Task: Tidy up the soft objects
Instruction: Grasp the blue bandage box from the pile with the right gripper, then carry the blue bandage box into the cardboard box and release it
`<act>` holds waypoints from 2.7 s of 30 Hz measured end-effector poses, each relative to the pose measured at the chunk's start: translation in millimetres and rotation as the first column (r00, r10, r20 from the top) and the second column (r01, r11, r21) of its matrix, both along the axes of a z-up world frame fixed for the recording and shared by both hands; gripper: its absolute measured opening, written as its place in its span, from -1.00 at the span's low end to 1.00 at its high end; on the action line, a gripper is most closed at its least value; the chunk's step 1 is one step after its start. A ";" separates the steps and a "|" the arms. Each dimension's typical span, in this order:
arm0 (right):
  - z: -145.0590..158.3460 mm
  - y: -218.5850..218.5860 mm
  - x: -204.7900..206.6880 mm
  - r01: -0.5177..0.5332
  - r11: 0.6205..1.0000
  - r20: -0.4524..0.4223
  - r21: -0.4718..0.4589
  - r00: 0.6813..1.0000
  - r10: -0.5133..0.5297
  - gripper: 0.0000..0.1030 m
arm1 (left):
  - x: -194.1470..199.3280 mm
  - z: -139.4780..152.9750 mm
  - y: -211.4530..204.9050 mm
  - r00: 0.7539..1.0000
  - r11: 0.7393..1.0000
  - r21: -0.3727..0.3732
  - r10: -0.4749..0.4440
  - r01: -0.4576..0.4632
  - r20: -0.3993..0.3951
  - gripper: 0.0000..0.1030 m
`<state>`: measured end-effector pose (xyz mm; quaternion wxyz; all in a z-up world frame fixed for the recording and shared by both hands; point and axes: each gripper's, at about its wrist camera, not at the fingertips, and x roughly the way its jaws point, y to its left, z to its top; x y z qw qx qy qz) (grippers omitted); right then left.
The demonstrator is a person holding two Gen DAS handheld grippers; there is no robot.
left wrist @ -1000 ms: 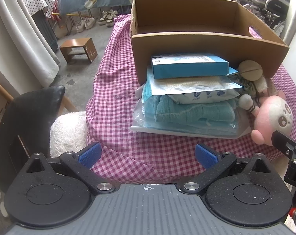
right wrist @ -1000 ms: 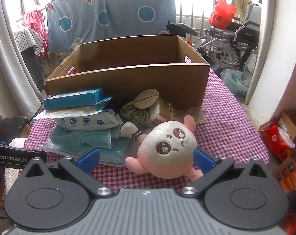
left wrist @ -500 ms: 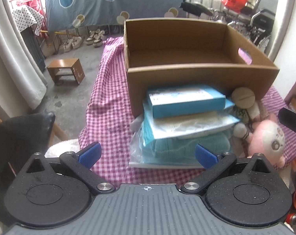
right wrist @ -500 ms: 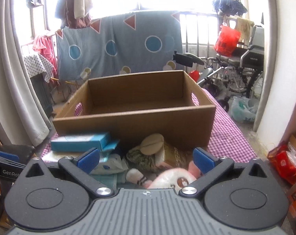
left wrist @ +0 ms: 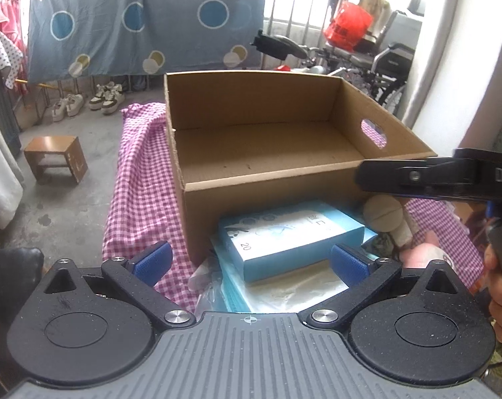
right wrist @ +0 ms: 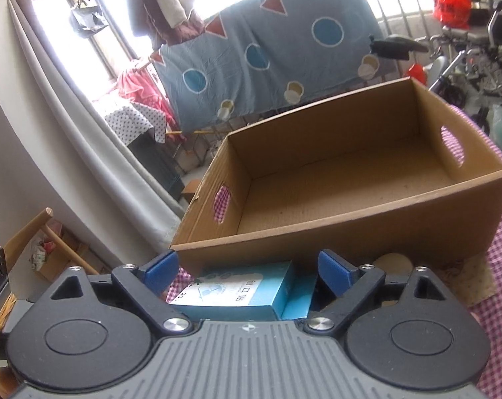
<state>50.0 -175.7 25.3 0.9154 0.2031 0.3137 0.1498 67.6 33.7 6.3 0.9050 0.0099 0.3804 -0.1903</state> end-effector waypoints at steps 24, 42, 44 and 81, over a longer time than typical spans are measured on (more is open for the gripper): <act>-24.3 21.7 37.4 -0.070 0.997 -0.160 -0.045 0.985 0.062 0.01 | 14.3 -12.9 -23.1 0.990 0.990 0.064 -0.122 0.126 -0.070 0.78; 66.9 17.6 15.8 -0.079 0.992 0.108 -0.098 0.990 0.089 0.01 | 5.6 73.6 -37.6 0.971 0.989 0.126 -0.103 0.077 0.215 0.78; 78.4 14.9 36.2 -0.091 0.991 0.103 -0.096 0.990 0.101 0.01 | 24.5 81.2 -41.8 0.971 0.988 0.132 -0.108 0.080 0.215 0.78; -60.0 -20.8 325.1 -0.057 0.997 -0.516 0.046 0.853 0.072 0.04 | 171.7 71.6 7.1 0.998 0.993 0.096 0.064 -0.066 0.025 0.99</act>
